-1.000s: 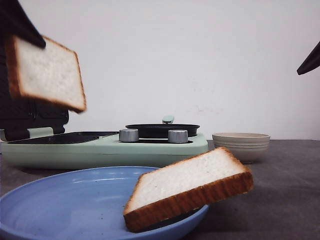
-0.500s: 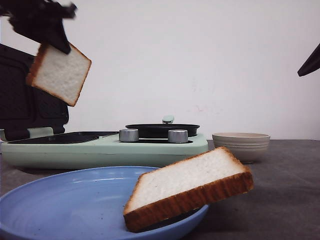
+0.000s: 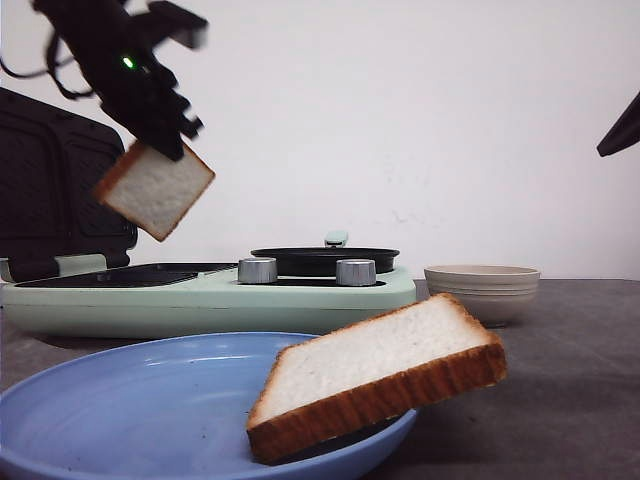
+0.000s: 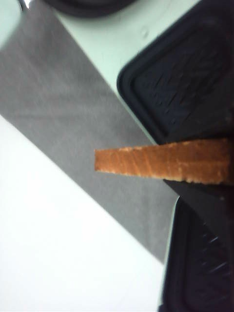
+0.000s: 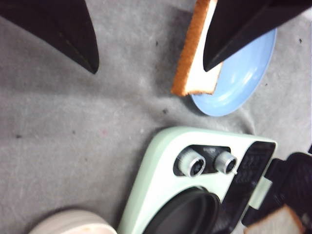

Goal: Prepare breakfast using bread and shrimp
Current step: 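Lift the bread slice with the left gripper onto the sandwich maker plate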

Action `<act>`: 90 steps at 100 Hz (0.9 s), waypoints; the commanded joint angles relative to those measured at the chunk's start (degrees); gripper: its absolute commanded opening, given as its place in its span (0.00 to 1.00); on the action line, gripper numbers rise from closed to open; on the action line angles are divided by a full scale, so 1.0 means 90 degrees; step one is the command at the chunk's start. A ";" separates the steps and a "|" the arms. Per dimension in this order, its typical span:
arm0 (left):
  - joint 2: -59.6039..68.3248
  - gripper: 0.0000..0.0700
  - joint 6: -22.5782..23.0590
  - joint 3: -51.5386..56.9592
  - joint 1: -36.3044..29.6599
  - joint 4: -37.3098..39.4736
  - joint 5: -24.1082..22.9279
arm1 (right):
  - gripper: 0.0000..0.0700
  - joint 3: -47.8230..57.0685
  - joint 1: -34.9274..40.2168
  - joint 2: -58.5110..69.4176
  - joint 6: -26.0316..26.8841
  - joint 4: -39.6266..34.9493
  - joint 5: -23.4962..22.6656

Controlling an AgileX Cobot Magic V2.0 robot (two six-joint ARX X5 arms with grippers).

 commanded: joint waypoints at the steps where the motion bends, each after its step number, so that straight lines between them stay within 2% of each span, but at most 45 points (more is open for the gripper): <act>1: 0.0253 0.00 0.0362 0.0257 -0.0070 0.0117 -0.0187 | 0.60 0.0102 0.0000 0.0036 -0.0185 0.0015 -0.0005; 23: 0.0631 0.00 0.0699 0.0352 -0.0163 0.0168 -0.0542 | 0.60 0.0102 0.0000 0.0036 -0.0284 -0.0119 -0.0002; 90: 0.1107 0.00 0.0886 0.0352 -0.0160 0.0442 -0.0583 | 0.60 0.0102 0.0000 0.0036 -0.0403 -0.0308 0.0000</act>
